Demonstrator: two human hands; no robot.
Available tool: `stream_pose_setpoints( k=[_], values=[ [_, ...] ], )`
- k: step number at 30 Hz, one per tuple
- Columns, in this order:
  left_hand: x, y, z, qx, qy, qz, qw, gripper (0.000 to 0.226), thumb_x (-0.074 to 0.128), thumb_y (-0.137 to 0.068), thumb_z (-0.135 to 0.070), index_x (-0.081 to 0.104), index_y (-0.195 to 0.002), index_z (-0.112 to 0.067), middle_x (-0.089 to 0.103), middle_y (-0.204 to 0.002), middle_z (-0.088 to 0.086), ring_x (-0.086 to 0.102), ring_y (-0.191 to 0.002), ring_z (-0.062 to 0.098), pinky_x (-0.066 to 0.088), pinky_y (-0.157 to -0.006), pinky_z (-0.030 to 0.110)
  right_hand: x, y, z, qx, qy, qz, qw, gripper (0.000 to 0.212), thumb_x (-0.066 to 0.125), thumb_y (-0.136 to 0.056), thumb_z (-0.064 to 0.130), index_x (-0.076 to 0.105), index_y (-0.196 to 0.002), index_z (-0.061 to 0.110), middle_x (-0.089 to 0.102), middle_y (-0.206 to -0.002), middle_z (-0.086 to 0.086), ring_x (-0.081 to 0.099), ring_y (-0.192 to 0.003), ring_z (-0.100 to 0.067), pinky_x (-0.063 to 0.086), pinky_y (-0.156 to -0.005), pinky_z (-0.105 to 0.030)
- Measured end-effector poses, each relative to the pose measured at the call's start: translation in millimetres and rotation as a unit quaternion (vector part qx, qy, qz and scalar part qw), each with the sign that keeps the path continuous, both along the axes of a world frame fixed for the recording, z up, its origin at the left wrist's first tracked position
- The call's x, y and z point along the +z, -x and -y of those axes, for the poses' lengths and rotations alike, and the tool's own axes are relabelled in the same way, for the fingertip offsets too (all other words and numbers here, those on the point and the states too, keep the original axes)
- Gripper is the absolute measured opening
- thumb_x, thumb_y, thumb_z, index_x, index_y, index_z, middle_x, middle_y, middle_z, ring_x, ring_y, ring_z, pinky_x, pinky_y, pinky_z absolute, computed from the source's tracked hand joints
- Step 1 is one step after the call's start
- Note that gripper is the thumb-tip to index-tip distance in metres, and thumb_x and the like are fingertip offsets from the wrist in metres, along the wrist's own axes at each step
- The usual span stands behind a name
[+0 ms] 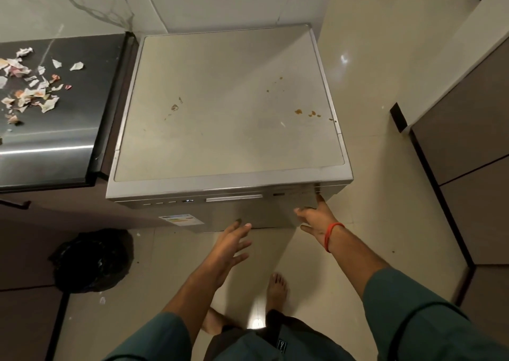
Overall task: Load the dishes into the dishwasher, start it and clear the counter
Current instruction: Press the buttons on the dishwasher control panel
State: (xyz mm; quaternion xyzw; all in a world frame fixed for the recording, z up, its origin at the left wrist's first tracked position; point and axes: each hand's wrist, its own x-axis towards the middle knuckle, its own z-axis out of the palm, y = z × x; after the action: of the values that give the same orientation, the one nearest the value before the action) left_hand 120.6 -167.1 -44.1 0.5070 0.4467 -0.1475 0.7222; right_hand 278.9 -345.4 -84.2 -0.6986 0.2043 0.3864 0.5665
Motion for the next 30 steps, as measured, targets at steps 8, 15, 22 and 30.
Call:
stream_pose_setpoints(
  k=[8,15,22,30],
  values=[
    [-0.5,6.6,3.5,0.006,0.001,0.007,1.0,0.064,0.062,-0.1,-0.037,0.034,-0.158,-0.027,0.053,-0.148,0.001,0.06,-0.123,0.02,0.051,-0.101,0.04,4.7,-3.9,-11.1,-0.073,-0.067,-0.023,0.995,0.085,0.067,-0.09,-0.001,0.028,-0.154,0.037,0.061,-0.135,-0.011,0.064,-0.115,-0.023,0.051,-0.073,-0.034],
    [-2.5,10.6,-3.0,0.022,0.004,0.005,1.0,0.066,0.062,-0.1,-0.036,0.033,-0.158,-0.027,0.054,-0.145,0.001,0.06,-0.122,0.021,0.05,-0.102,0.041,8.6,-2.9,-10.6,-0.074,-0.064,-0.035,0.995,0.087,0.063,-0.092,-0.005,0.022,-0.157,0.034,0.063,-0.131,-0.012,0.061,-0.116,-0.025,0.048,-0.095,-0.042],
    [-0.7,7.0,-11.7,0.02,0.003,0.014,1.0,0.067,0.062,-0.1,-0.037,0.032,-0.159,-0.027,0.052,-0.148,0.002,0.06,-0.124,0.021,0.05,-0.102,0.041,10.6,-9.2,4.8,-0.02,-0.045,-0.016,0.999,0.075,0.069,-0.092,0.005,0.032,-0.155,0.022,0.056,-0.141,-0.011,0.055,-0.128,-0.027,0.047,-0.095,-0.041],
    [7.6,3.1,-10.5,0.016,0.003,0.027,1.0,0.065,0.062,-0.1,-0.035,0.033,-0.158,-0.026,0.052,-0.148,0.004,0.061,-0.122,0.021,0.049,-0.106,0.043,20.4,-1.1,0.6,0.006,-0.045,-0.001,0.999,0.097,0.072,-0.091,0.008,0.009,-0.159,0.039,0.056,-0.142,-0.012,0.057,-0.127,-0.029,0.048,-0.099,-0.043]
  ],
)
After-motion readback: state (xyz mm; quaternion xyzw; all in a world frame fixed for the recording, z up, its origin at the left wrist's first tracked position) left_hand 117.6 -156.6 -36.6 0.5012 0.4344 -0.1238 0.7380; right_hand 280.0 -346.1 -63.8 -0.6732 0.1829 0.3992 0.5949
